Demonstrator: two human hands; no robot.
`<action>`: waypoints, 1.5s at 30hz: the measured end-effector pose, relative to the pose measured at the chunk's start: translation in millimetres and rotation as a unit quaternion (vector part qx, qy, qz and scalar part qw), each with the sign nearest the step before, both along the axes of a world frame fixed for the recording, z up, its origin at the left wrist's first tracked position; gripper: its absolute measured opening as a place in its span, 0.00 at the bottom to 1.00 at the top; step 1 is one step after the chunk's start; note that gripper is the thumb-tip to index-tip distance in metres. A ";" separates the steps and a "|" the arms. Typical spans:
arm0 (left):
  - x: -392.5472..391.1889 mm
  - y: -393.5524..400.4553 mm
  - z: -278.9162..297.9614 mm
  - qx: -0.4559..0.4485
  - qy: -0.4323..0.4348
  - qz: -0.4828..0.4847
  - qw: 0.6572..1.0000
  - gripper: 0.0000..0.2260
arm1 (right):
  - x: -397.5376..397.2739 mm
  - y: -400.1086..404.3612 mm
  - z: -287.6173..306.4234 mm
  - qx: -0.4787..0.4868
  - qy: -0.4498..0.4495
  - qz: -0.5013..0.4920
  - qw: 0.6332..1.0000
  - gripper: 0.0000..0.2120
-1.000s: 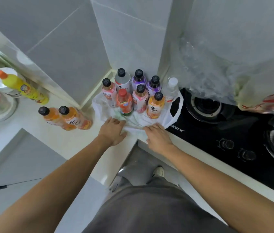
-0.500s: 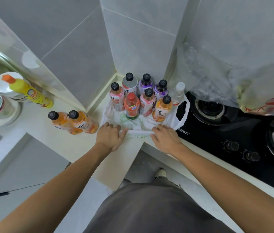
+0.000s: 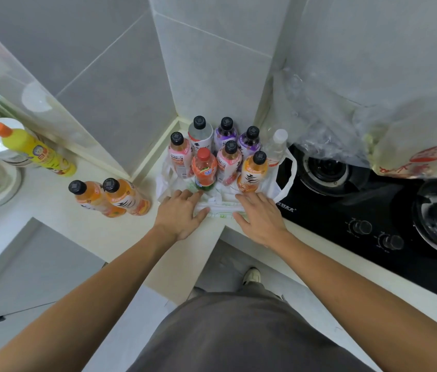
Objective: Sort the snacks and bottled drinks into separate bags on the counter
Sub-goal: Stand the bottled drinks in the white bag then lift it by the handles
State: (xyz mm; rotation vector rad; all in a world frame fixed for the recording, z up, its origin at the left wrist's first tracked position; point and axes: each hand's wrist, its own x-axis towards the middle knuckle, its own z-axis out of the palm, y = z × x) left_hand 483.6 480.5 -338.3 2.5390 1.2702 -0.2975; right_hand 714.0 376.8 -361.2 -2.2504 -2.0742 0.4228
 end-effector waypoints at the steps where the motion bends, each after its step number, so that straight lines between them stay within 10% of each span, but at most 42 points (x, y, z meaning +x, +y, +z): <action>1: -1.4 -1.8 1.9 0.004 -0.006 -0.003 1.000 0.28 | -1.8 1.3 2.5 -0.006 0.002 0.002 1.000 0.31; 21: -180.9 -19.5 73.1 0.178 -0.176 0.152 0.956 0.12 | -188.1 98.5 69.9 0.066 0.187 0.178 0.964 0.31; 26: -202.0 11.4 76.8 0.177 -0.190 0.252 0.932 0.24 | -220.3 121.2 66.4 0.046 0.217 0.114 0.969 0.35; 31: -202.3 43.1 55.1 -0.011 -0.256 0.328 0.909 0.42 | -234.8 134.3 52.5 0.020 0.227 0.066 0.972 0.33; 45: -184.8 42.9 53.5 0.016 -0.282 0.247 0.927 0.24 | -207.9 89.7 66.8 0.144 0.300 -0.067 0.941 0.28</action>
